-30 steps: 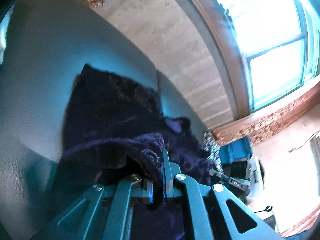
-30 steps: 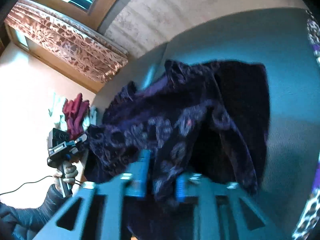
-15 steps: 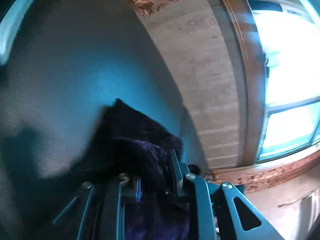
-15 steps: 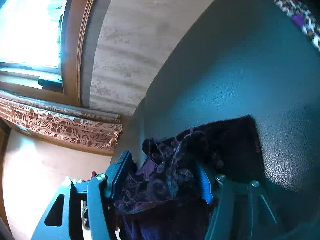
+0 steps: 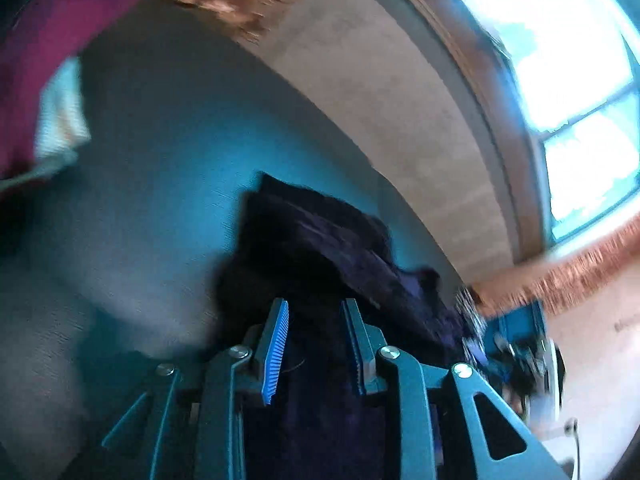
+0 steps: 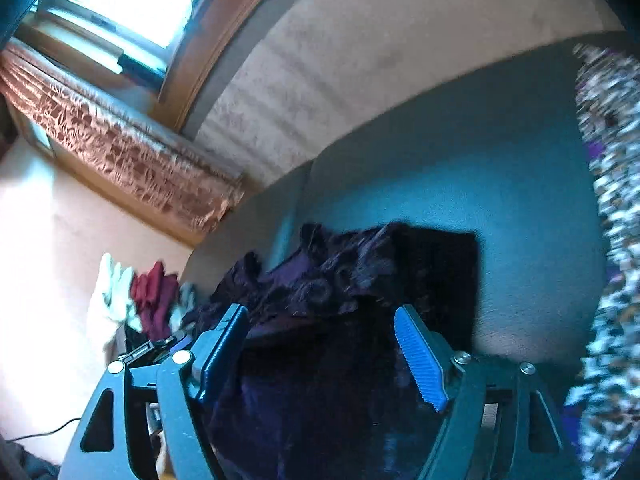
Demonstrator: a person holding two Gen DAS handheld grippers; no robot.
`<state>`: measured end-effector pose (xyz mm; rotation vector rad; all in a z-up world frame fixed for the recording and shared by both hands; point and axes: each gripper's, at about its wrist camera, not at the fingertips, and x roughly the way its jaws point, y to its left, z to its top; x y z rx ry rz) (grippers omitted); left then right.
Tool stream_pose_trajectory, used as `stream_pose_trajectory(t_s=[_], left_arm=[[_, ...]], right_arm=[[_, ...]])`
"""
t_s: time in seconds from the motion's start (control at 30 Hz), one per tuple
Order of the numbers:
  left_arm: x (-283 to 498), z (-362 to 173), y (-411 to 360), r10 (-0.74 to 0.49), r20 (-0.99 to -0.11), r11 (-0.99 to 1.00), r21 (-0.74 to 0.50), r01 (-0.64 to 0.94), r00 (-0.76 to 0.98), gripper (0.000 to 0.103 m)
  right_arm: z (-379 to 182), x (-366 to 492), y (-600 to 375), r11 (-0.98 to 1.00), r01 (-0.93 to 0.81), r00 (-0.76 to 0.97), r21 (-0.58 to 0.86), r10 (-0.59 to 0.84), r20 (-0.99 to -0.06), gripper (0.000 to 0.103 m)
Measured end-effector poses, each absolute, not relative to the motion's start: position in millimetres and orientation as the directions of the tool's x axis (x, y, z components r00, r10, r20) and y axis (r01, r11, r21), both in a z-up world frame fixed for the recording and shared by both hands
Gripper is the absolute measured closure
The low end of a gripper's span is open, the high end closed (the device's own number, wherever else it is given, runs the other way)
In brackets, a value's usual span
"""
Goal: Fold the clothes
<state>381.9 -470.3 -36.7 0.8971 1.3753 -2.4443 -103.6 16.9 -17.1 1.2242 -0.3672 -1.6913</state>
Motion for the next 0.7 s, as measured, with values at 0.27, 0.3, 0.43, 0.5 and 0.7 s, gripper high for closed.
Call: stream_pose_trajectory(t_s=[0.27, 0.3, 0.43, 0.5, 0.7], left_arm=[[311, -45, -443, 0.355, -0.541, -0.575, -0.769, 0.278, -0.762, 0.076], [301, -47, -445, 0.366, -0.529, -0.563, -0.781, 0.271, -0.766, 0.075], [269, -58, -465, 0.34, -0.47, -0.468, -0.836, 0.286, -0.815, 0.075], [263, -60, -482, 0.286, -0.423, -0.391, -0.871, 0.298, -0.86, 0.074], [280, -58, -514, 0.155, -0.422, -0.342, -0.871, 0.353, -0.893, 0.073]], right_arm=[[-29, -125, -46, -0.45, 0.48, 0.024, 0.754, -0.852, -0.523, 0.022], [-27, -130, -49, -0.408, 0.452, 0.022, 0.793, -0.884, -0.467, 0.022], [-17, -150, -54, -0.376, 0.408, -0.069, 0.832, -0.921, -0.383, 0.02], [-12, -153, -54, -0.394, 0.419, -0.091, 0.818, -0.914, -0.395, 0.019], [6, -129, -44, -0.407, 0.58, -0.024, 0.705, -0.874, -0.485, 0.017]])
